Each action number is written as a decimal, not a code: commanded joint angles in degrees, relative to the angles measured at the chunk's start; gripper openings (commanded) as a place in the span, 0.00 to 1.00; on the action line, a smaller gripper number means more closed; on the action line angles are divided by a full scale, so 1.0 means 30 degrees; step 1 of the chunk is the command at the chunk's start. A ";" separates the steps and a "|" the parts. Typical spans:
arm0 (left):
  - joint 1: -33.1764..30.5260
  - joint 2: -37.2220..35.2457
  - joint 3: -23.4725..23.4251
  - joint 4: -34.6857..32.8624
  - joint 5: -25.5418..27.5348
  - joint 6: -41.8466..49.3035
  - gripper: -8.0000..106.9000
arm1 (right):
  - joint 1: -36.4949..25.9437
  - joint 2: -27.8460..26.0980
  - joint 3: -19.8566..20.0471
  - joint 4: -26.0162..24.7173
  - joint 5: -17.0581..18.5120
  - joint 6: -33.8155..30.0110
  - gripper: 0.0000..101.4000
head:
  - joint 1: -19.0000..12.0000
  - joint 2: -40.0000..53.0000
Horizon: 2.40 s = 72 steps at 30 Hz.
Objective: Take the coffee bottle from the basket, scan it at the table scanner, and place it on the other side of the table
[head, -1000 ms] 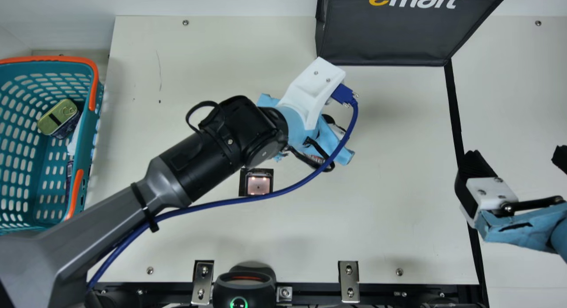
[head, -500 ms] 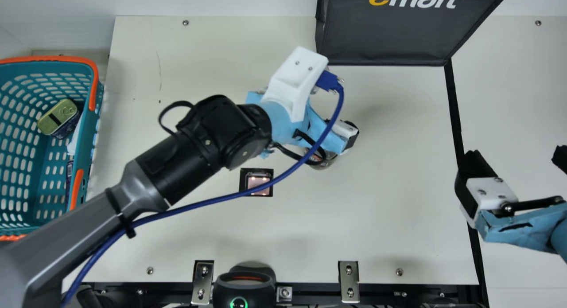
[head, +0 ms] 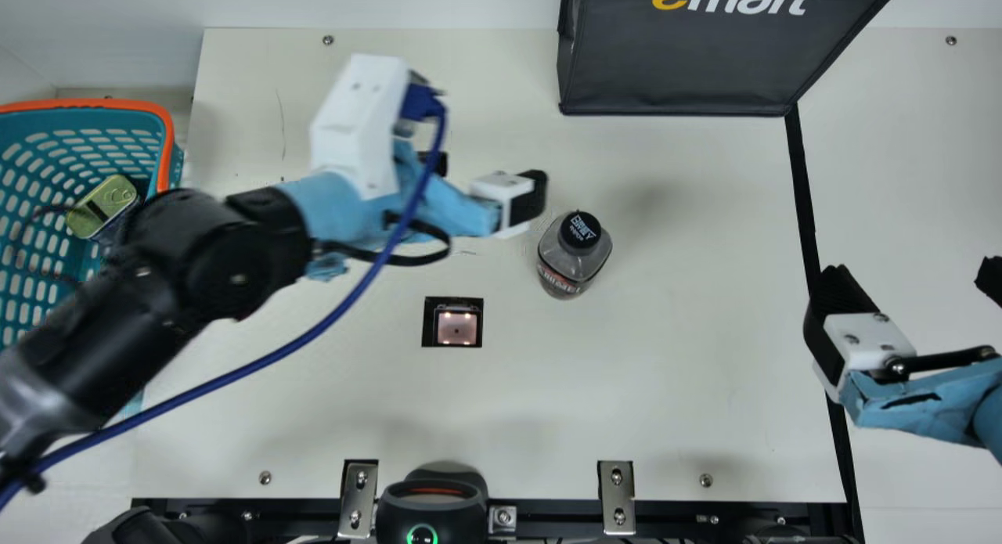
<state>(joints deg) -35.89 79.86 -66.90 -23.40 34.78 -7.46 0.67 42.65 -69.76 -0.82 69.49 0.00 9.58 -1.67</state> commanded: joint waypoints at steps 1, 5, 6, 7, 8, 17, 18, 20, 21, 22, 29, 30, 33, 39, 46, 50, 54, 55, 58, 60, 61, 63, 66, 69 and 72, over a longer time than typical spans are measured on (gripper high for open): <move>0.1443 -0.1729 0.1095 -0.1496 0.0366 0.1432 0.85 | 0.0000 0.0000 0.0000 0.0000 0.0000 0.0000 0.94 | -0.0553 0.0030; 0.3571 -0.3579 0.2139 -0.2871 0.1455 0.3260 0.85 | 0.0000 0.0000 0.0000 0.0000 0.0000 0.0000 0.94 | -0.0553 0.0030; 0.4144 -0.4002 0.2343 -0.3124 0.1772 0.3696 0.85 | 0.0000 0.0000 0.0000 0.0000 0.0000 0.0000 0.94 | -0.0553 0.0030; 0.4692 -0.4389 0.2507 -0.3306 0.2081 0.4074 0.85 | 0.0000 0.0000 0.0000 0.0000 0.0000 0.0000 0.94 | -0.0553 0.0030; 0.5280 -0.4775 0.2674 -0.3480 0.2401 0.4502 0.85 | 0.0000 0.0000 0.0000 0.0000 0.0000 0.0000 0.94 | -0.0553 0.0030; 0.9788 -0.7734 0.3552 -0.2512 0.4328 0.7055 0.85 | 0.0000 0.0000 0.0000 0.0000 0.0000 0.0000 0.94 | -0.0553 0.0030; 1.0154 -0.8008 0.3614 -0.2151 0.4374 0.7230 0.85 | 0.0000 0.0000 0.0000 0.0000 0.0000 0.0000 0.94 | -0.0553 0.0030; 1.0770 -0.8545 0.3764 -0.1296 0.4368 0.7515 0.85 | 0.0000 0.0000 0.0000 0.0000 0.0000 0.0000 0.94 | -0.0553 0.0030; 1.1034 -0.8804 0.3848 -0.0862 0.4343 0.7643 0.85 | 0.0000 0.0000 0.0000 0.0000 0.0000 0.0000 0.94 | -0.0553 0.0030; 1.1262 -0.9065 0.3933 -0.0363 0.4279 0.7727 0.85 | 0.0000 0.0000 0.0000 0.0000 0.0000 0.0000 0.94 | -0.0553 0.0030; 1.2693 -1.0367 0.4275 0.3155 0.4190 0.6955 0.85 | 0.0000 0.0000 0.0000 0.0000 0.0000 0.0000 0.94 | -0.0553 0.0030; 1.2955 -1.0470 0.4260 0.3756 0.4257 0.6587 0.85 | 0.0000 0.0000 0.0000 0.0000 0.0000 0.0000 0.94 | -0.0553 0.0030; 1.3699 -1.0683 0.4174 0.5359 0.4594 0.5360 0.85 | 0.0000 0.0000 0.0000 0.0000 0.0000 0.0000 0.94 | -0.0553 0.0030; 1.3854 -1.0723 0.4137 0.5681 0.4794 0.4926 0.85 | 0.0000 0.0000 0.0000 0.0000 0.0000 0.0000 0.94 | -0.0553 0.0030; 1.3854 -1.0723 0.4137 0.5745 0.4873 0.4926 0.85 | 0.1140 0.0411 0.0128 0.0663 -0.0310 -0.0392 0.94 | -0.0553 0.0030; 1.3854 -1.0723 0.4137 0.5745 0.4873 0.4926 0.85 | 0.2222 0.0959 0.0191 0.1649 -0.0429 -0.1217 0.94 | -0.0553 0.0030; 1.3854 -1.0723 0.4137 0.5745 0.4873 0.4926 0.85 | 0.3110 0.1596 0.0276 0.2898 -0.0441 -0.2202 0.94 | -0.0553 0.0030; 1.3854 -1.0723 0.4137 0.5745 0.4873 0.4926 0.85 | 0.3245 0.1752 0.0304 0.3271 -0.0410 -0.2499 0.94 | -0.0553 0.0030; 1.3854 -1.0723 0.4137 0.5745 0.4873 0.4926 0.85 | 0.3418 0.2202 0.0427 0.4355 -0.0312 -0.3422 0.94 | -0.0553 0.0030; 1.3854 -1.0723 0.4137 0.5745 0.4873 0.4926 0.85 | 0.3249 0.2519 0.0551 0.4970 -0.0289 -0.4101 0.94 | -0.0553 0.0030; 1.3854 -1.0723 0.4137 0.5745 0.4873 0.4926 0.85 | 0.3117 0.2680 0.0639 0.5227 -0.0318 -0.4428 0.94 | -0.0553 0.0030; 1.3854 -1.0723 0.4137 0.5745 0.4873 0.4926 0.85 | 0.2845 0.3033 0.0856 0.5694 -0.0483 -0.5012 0.94 | -0.0553 0.0030; 1.3854 -1.0723 0.4137 0.5745 0.4873 0.4926 0.85 | 0.2558 0.3598 0.1269 0.6273 -0.0944 -0.5676 0.94 | -0.0553 0.0030; 1.3854 -1.0723 0.4137 0.5745 0.4873 0.4926 0.85 | 0.2628 0.4191 0.1671 0.6611 -0.1594 -0.5909 0.94 | -0.0553 0.0030; 1.3854 -1.0723 0.4137 0.5745 0.4873 0.4926 0.85 | 0.3140 0.4778 0.1990 0.6591 -0.2334 -0.5657 0.94 | -0.0553 0.0030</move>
<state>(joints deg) 5.68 47.69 -54.49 -6.16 49.40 7.32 9.42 56.27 -64.05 19.01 63.40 -17.61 9.58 -1.67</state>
